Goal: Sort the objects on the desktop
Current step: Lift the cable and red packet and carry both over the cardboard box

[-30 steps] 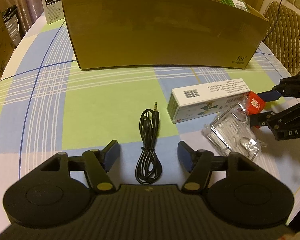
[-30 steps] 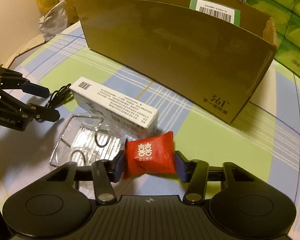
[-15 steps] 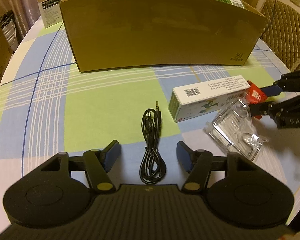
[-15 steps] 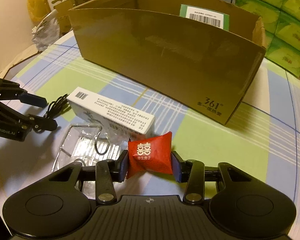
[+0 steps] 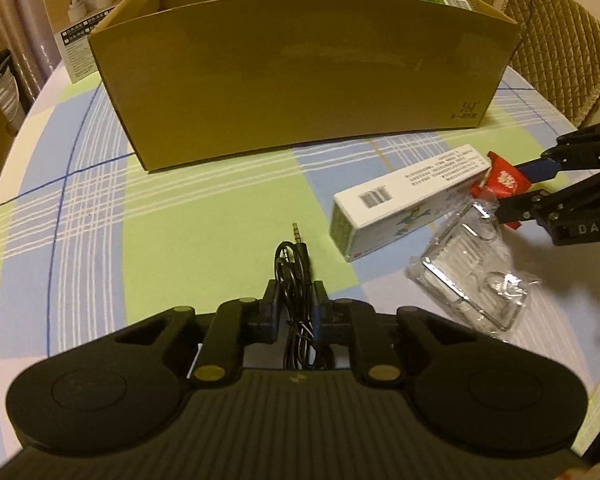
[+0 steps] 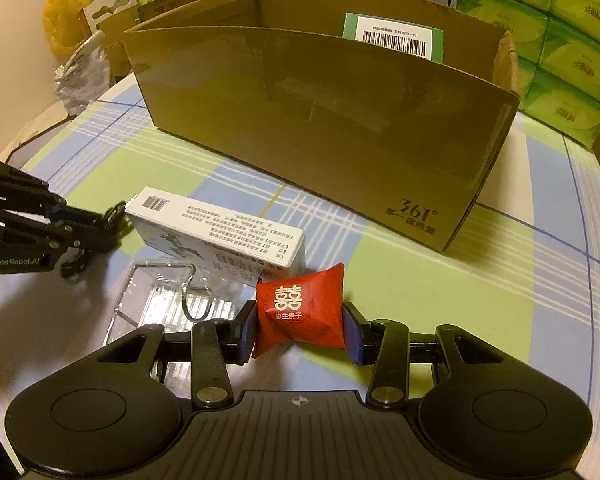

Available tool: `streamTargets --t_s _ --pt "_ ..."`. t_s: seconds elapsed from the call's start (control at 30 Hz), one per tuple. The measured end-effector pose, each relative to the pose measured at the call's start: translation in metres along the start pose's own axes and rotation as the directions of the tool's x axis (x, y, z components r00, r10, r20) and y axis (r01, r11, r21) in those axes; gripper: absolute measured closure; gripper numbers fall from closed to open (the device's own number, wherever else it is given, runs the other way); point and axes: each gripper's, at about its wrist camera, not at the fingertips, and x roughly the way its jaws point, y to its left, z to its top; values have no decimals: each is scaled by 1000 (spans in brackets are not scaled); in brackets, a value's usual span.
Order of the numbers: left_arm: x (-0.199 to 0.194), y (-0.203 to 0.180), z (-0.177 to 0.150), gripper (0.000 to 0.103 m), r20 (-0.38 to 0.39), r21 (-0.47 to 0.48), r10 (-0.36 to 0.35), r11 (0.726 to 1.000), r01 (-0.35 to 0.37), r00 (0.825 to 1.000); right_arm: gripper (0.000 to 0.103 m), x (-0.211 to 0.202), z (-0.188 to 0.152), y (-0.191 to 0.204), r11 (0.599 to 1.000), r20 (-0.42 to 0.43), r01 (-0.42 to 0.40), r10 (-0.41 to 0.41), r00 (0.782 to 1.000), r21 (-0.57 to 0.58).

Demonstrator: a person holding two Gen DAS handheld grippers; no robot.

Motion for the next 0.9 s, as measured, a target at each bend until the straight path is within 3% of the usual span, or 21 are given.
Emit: streamTargets --t_s 0.2,0.63,0.9 --pt "-8 -3 -4 92 -1 -15 -12 1000 12 1000 63 -7 -1 -2 999 10 -15 15 1000 40" --pt "-34 -9 0 92 7 -14 -6 1000 6 1000 63 -42 -4 -4 976 114 -19 -5 994 216" --pt "-62 -5 19 92 45 -24 4 1000 -3 999 63 -75 18 7 978 163 -19 -16 986 210"
